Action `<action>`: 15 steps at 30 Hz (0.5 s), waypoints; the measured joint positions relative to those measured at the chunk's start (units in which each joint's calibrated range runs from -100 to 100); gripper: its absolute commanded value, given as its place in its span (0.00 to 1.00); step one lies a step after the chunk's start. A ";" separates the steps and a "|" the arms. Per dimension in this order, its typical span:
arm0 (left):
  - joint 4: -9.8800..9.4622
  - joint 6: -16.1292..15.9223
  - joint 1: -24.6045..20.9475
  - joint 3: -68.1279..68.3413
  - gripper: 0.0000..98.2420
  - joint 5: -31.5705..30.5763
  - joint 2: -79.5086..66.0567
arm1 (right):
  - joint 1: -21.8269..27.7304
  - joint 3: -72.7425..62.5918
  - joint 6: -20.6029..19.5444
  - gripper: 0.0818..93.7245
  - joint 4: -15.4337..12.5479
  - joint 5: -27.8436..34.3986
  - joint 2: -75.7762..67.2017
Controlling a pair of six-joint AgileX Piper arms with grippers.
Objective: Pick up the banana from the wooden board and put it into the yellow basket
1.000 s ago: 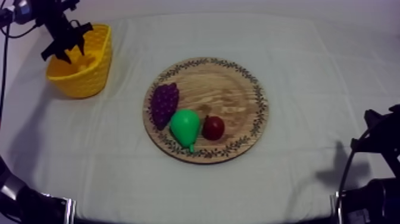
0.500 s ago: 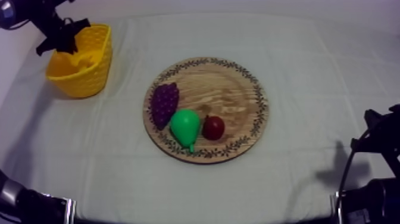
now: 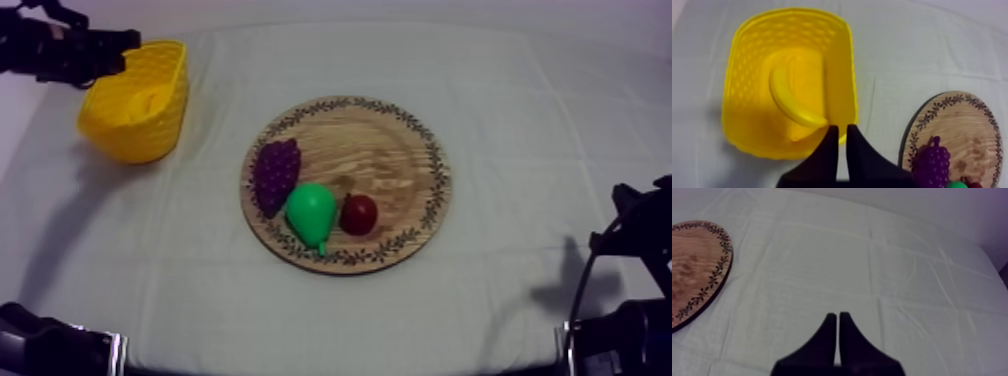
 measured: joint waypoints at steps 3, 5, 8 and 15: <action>1.44 -2.29 -0.19 7.40 0.08 -5.04 -8.22 | 0.00 0.00 0.03 0.00 0.00 0.00 0.00; 2.71 -3.80 -0.91 12.84 0.08 -8.87 -14.43 | 0.00 0.00 0.03 0.00 0.00 0.00 0.00; 4.58 -5.87 -2.46 20.90 0.07 -14.32 -23.89 | 0.00 0.00 0.03 0.00 0.00 0.00 0.00; 5.50 -7.92 -6.40 38.96 0.06 -16.72 -43.78 | -0.04 0.00 0.03 0.00 0.00 0.21 0.00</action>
